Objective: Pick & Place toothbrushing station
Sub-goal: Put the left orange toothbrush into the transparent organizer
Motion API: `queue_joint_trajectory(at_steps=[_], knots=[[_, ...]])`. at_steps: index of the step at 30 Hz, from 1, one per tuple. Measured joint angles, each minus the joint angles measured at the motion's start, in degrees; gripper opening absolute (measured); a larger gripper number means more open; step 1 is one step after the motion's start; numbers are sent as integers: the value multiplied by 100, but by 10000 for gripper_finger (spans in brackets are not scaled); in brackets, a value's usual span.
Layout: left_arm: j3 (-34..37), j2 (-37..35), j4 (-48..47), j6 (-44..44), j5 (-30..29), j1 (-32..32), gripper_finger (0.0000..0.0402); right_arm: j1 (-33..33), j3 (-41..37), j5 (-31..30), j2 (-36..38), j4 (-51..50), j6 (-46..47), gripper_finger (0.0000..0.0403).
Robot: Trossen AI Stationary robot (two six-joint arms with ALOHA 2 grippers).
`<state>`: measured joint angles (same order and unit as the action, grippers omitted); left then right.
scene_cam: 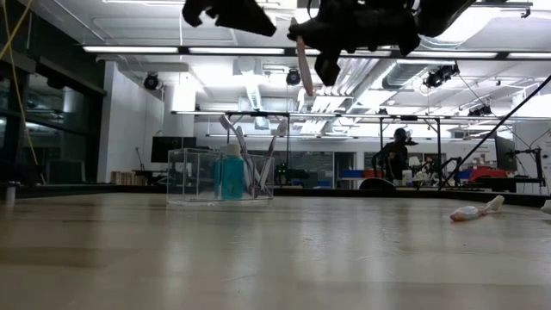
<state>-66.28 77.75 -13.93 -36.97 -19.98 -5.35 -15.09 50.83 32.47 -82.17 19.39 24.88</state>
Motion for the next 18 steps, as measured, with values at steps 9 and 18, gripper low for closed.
queue_joint_trajectory(at_steps=[9, 18], knots=[[0, -392, -910, 721, 1813, 1342, 47, -202, -4, -364, -2, -169, -481, 9], [4, -488, -1616, 763, 4039, 2153, 10, 145, 119, -680, -1, -180, -905, 9]])
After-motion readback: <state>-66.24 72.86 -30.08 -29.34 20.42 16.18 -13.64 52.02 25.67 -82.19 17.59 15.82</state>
